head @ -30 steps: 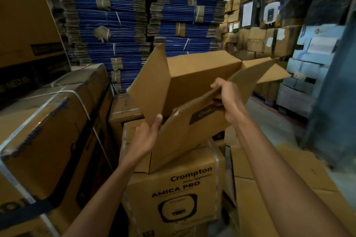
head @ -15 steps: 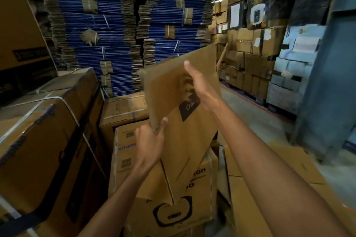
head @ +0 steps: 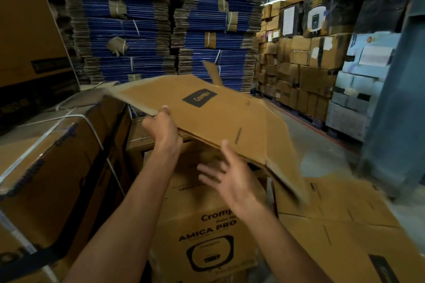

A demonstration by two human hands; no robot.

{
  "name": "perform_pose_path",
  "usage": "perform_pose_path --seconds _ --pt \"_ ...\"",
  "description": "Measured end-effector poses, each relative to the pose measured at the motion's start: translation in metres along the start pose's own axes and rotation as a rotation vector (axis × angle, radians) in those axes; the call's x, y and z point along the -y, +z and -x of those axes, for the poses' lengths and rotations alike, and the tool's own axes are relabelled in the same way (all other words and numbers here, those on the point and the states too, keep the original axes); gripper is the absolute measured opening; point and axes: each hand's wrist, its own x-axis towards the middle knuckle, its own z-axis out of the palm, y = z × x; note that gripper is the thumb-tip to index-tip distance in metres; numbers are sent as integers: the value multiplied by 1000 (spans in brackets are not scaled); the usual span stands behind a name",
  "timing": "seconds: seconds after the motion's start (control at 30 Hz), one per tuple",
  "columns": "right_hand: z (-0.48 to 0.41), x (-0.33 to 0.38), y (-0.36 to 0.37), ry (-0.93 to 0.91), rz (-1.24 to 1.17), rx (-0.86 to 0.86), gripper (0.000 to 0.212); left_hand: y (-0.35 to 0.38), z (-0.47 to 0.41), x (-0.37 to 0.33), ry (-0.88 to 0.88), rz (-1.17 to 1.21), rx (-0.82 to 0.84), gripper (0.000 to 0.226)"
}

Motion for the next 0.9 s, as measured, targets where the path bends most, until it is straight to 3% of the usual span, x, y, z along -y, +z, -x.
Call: perform_pose_path --seconds 0.07,0.13,0.27,0.37,0.43,0.57,0.67,0.77,0.83,0.9 --pt "-12 11 -20 -143 -438 -109 68 -5 3 1 -43 75 -51 21" --pt "-19 29 -33 -257 -548 -152 67 -11 8 2 -74 120 -69 23" --pt "-29 62 -33 -363 -428 -218 25 -20 17 -9 -97 151 -5 17" --pt "-33 79 -20 -401 -352 -204 11 -30 14 -22 -122 155 99 19" --pt "-34 83 -13 -416 -316 -191 8 -37 10 -27 -148 150 109 30" --pt "-29 91 -10 -464 -280 -207 4 -44 15 -32 -192 181 237 7" --pt "-25 100 -20 -503 -272 -264 4 -42 21 -30 -199 187 342 14" --pt "-16 108 -40 -548 -284 -319 17 -31 32 -20 -172 188 392 4" --pt "-5 116 -56 -607 -270 -356 29 -19 43 -13 -188 232 430 10" --pt "9 129 -68 -657 -233 -371 23 -5 57 -10 -173 248 479 5"
